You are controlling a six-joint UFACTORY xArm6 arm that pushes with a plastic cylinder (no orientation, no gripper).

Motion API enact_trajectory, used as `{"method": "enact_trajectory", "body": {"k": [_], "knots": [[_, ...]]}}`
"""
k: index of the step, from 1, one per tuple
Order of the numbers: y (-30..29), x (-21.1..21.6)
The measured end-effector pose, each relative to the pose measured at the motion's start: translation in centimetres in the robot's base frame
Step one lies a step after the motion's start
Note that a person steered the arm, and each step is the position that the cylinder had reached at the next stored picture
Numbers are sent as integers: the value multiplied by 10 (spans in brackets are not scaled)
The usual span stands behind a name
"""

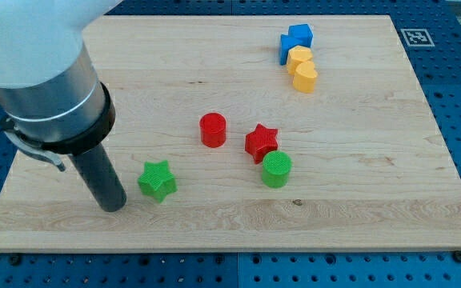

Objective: Move the green star to the red circle

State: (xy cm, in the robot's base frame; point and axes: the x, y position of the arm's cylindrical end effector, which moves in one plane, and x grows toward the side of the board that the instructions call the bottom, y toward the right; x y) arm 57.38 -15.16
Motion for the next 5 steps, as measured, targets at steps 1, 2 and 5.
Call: {"method": "enact_trajectory", "body": {"k": [1, 2, 5], "knots": [[2, 4], [14, 4], [57, -25]]}}
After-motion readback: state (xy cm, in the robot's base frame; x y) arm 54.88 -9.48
